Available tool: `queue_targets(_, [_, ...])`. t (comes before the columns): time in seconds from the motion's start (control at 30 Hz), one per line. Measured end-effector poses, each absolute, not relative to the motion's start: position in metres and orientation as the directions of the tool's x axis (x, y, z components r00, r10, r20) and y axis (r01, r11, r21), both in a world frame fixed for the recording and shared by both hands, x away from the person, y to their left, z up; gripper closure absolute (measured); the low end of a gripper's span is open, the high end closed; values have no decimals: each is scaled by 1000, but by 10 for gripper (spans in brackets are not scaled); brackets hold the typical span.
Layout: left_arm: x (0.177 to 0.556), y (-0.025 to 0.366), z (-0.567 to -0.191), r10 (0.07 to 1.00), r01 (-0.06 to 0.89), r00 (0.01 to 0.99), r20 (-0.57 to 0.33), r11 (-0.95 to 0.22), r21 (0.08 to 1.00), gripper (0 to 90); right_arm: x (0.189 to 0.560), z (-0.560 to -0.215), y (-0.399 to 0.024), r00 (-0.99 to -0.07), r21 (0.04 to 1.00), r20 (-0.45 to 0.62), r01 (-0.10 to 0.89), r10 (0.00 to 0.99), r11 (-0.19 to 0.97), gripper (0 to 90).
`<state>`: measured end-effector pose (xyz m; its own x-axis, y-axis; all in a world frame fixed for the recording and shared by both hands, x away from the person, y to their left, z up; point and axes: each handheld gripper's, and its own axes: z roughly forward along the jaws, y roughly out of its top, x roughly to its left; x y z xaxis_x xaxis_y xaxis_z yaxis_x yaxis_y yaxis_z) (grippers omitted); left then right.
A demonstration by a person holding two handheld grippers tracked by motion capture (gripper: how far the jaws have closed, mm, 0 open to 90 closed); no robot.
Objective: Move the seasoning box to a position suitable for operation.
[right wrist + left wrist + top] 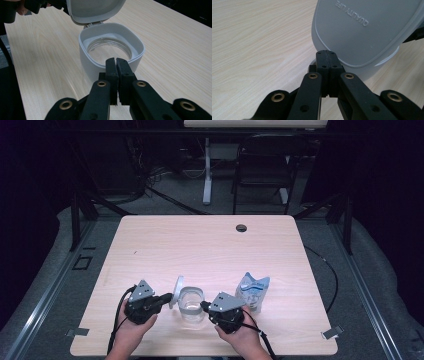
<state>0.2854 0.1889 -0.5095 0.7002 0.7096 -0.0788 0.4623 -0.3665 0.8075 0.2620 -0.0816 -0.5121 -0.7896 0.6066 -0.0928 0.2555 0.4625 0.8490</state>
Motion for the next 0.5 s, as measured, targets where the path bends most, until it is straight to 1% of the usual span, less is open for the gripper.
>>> queue_targets(0.27, [285,188,-509,711,461,699,-75,-367,808,900,261,-512,-81,-786,853,-96,252,610,458,873])
queue_targets(0.5, [285,188,-510,712,460,698,-74,-367,809,900,262,-503,-81,-783,861,-111,232,612,453,877])
